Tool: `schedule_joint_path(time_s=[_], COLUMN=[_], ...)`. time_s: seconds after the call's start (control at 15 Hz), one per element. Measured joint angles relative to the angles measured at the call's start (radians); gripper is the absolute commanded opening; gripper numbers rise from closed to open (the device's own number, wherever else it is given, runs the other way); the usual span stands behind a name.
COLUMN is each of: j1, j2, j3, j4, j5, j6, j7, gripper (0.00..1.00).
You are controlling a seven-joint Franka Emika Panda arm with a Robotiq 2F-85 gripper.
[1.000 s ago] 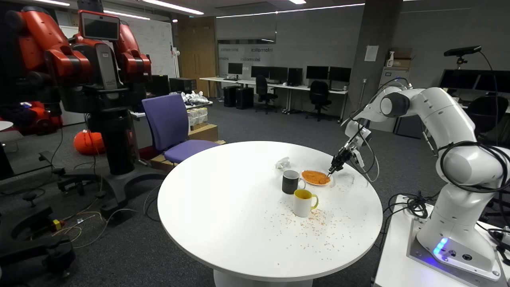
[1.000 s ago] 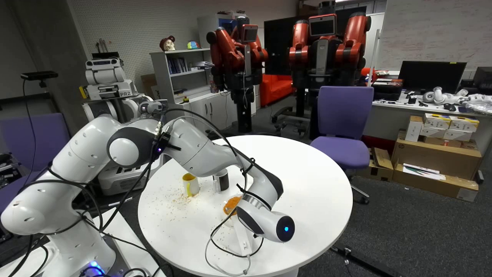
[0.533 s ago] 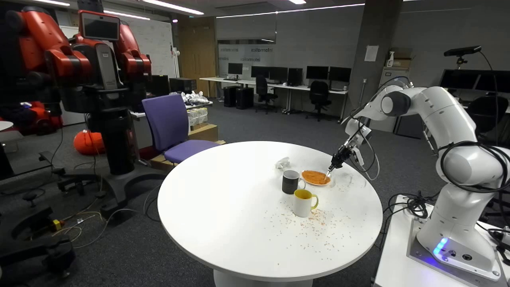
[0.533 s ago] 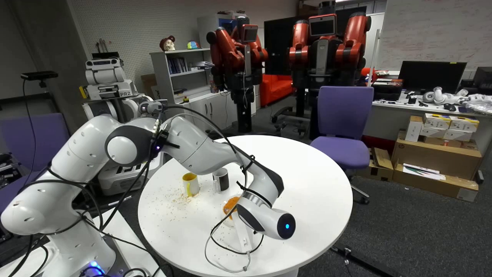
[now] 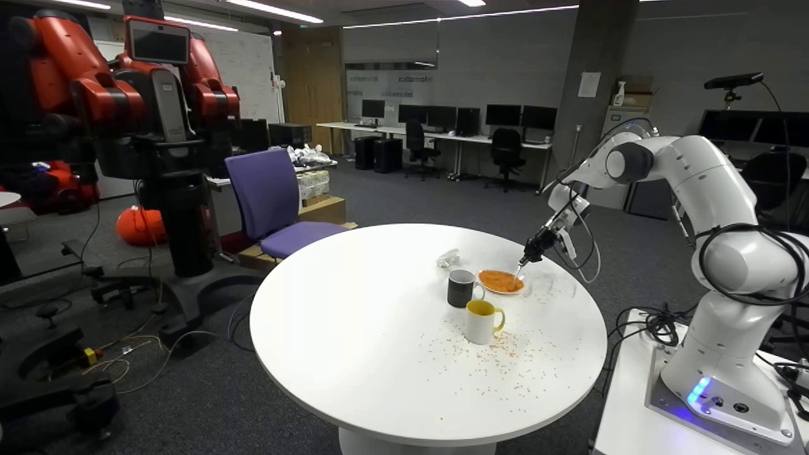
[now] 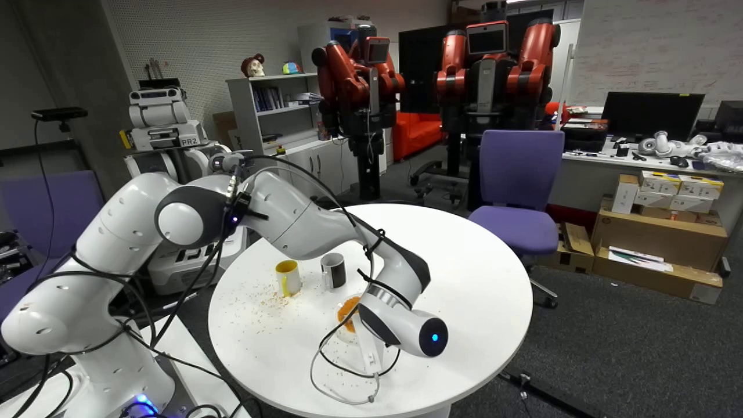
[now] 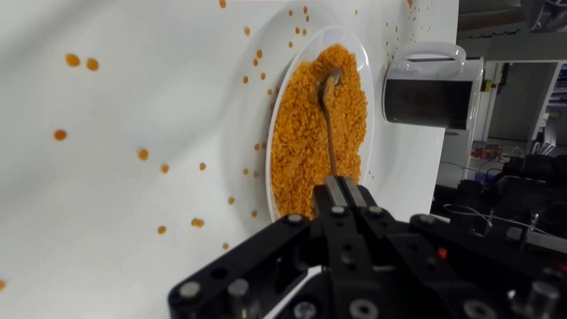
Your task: Put a teaspoon of sugar in the blue and white cup and leave spoon in the cup
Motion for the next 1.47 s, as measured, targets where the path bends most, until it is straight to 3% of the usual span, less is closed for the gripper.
schedule_joint_path(time_s=[0.33, 0.73, 1.07, 1.27, 1.47], j1=[0.001, 0.051, 0.119, 0.158, 0.180], j2=[-0.030, -0.069, -0.136, -0.194, -0.254], j3=[0.000, -0.019, -0.018, -0.018, -0.020], j4=[0.009, 0.000, -0.062, -0.120, -0.176], j5=[0.028, -0.010, -0.010, -0.029, -0.120], j6=[0.025, 0.206, 0.346, 0.362, 0.361], j7=[0.000, 0.003, 0.076, 0.093, 0.108], gripper=[0.01, 0.01, 0.01, 0.01, 0.01])
